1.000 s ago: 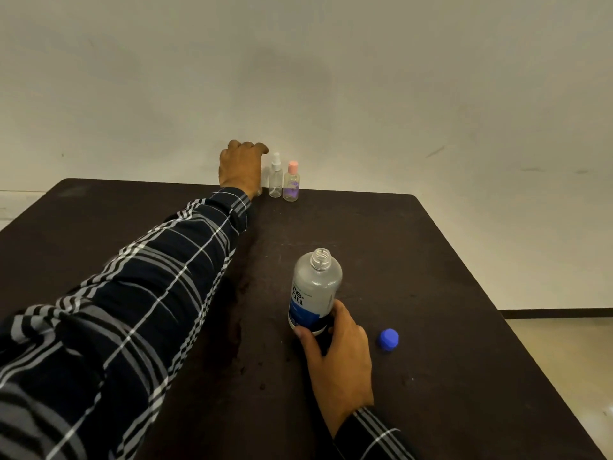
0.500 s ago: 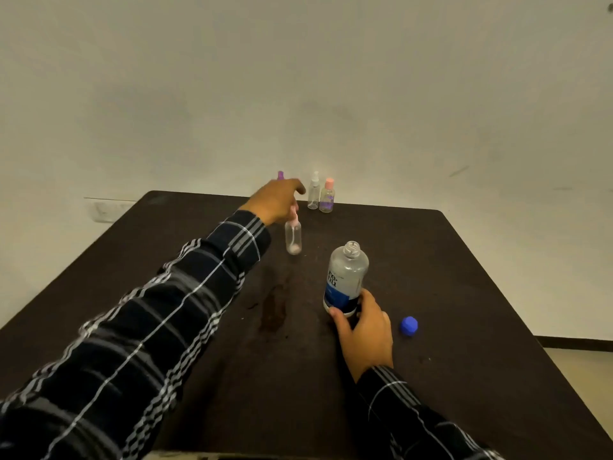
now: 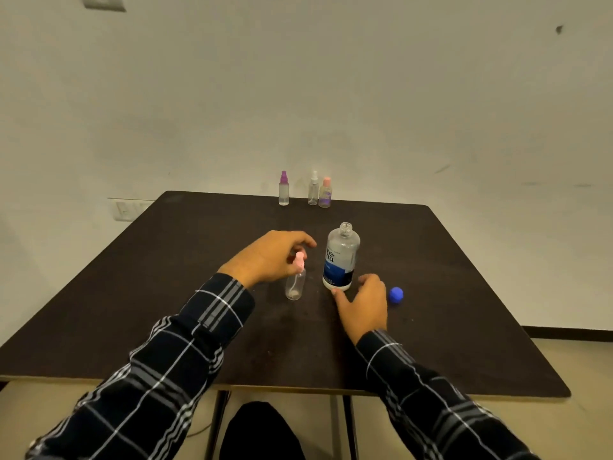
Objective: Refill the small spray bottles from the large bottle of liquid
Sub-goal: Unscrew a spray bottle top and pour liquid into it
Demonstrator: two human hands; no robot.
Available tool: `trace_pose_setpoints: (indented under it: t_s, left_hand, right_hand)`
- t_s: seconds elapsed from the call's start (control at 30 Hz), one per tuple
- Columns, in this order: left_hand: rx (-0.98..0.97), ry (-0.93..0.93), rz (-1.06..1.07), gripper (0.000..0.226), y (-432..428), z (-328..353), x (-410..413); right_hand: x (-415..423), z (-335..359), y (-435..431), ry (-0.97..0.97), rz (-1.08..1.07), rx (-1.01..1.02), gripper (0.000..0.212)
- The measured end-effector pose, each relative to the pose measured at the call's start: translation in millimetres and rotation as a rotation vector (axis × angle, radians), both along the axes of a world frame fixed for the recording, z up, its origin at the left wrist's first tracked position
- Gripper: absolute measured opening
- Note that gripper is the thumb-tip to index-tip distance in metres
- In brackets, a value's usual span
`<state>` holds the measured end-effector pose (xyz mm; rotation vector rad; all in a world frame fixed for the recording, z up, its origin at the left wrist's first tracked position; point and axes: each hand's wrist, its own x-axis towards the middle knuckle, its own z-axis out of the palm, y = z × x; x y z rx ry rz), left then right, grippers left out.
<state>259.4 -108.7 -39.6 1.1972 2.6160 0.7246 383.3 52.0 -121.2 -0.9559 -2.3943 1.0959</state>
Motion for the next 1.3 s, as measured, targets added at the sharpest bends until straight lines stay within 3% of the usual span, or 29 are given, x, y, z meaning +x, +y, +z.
trace_pose_setpoints:
  t_s: [0.07,0.13,0.3,0.5,0.67,0.8,0.9,1.0,1.1,1.2,1.3]
  left_hand:
    - [0.073,-0.002,0.042,0.050,-4,-17,4]
    - [0.219,-0.071,0.099,0.049,-9,-35,9]
    - [0.498,-0.233,0.220,0.042,-15,-57,21]
    - [0.563,-0.263,0.224,0.040,-18,-63,26]
    - [0.652,-0.354,0.264,0.048,-19,-67,28]
    - [0.666,-0.394,0.270,0.051,-20,-67,27]
    - [0.648,-0.384,0.282,0.054,-20,-70,26]
    - [0.648,-0.392,0.289,0.050,-20,-74,27]
    - [0.649,-0.396,0.292,0.049,-23,-75,25]
    - [0.638,-0.409,0.287,0.050,-22,-73,26]
    - [0.623,-0.405,0.300,0.049,-20,-75,27]
  right_hand:
    - [11,3,-20,0.083,0.066,0.037,0.028]
    - [14,7,-38,0.147,0.191,0.038,0.015]
    - [-13,27,-62,0.291,0.275,-0.099,0.021]
    - [-40,31,-58,0.199,0.206,-0.080,0.021]
    - [-49,27,-48,0.141,0.295,-0.015,0.011]
    - [-51,27,-41,0.101,0.451,0.026,0.029]
    - [-47,29,-46,0.084,0.412,-0.059,0.050]
    - [-49,29,-48,0.121,0.285,-0.097,0.033]
    - [-52,26,-55,0.152,0.350,-0.043,0.021]
    - [-50,23,-56,0.185,0.439,-0.144,0.040]
    - [-46,22,-55,0.184,0.336,-0.156,0.063]
